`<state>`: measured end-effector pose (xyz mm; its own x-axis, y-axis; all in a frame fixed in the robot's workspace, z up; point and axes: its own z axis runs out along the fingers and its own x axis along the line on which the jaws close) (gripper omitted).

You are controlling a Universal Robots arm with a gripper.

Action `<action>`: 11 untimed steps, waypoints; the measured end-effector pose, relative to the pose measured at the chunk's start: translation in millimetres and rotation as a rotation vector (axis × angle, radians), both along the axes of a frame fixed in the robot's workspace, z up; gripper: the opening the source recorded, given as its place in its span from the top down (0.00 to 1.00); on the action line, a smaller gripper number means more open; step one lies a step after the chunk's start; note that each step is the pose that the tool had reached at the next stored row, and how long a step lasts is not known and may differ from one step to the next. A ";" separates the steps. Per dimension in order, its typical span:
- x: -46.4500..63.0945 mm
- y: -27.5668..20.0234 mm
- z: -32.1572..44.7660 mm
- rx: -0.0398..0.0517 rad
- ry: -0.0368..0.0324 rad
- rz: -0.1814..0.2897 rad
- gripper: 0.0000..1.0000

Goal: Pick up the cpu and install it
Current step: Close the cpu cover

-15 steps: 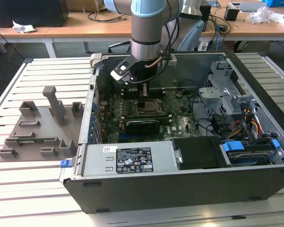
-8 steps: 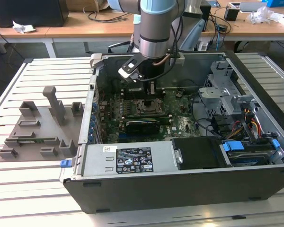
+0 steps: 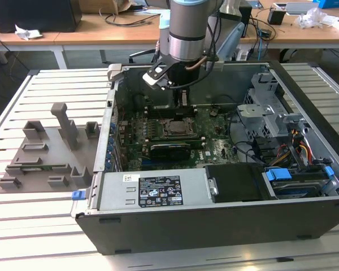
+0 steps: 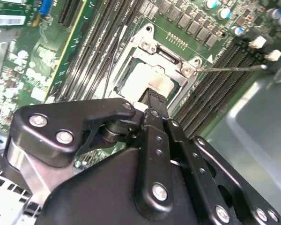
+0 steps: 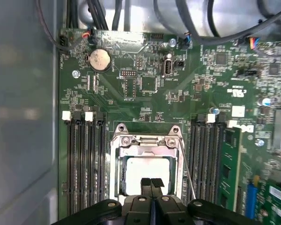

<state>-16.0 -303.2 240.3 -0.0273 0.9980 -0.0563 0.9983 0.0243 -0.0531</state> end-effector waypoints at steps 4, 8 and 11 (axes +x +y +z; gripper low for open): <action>0.0 0.0 18.5 0.0000 0.0000 0.000 0.89; 0.0 0.0 26.2 0.0000 0.0000 0.000 0.89; 0.0 0.0 26.3 0.0000 0.0000 0.000 0.89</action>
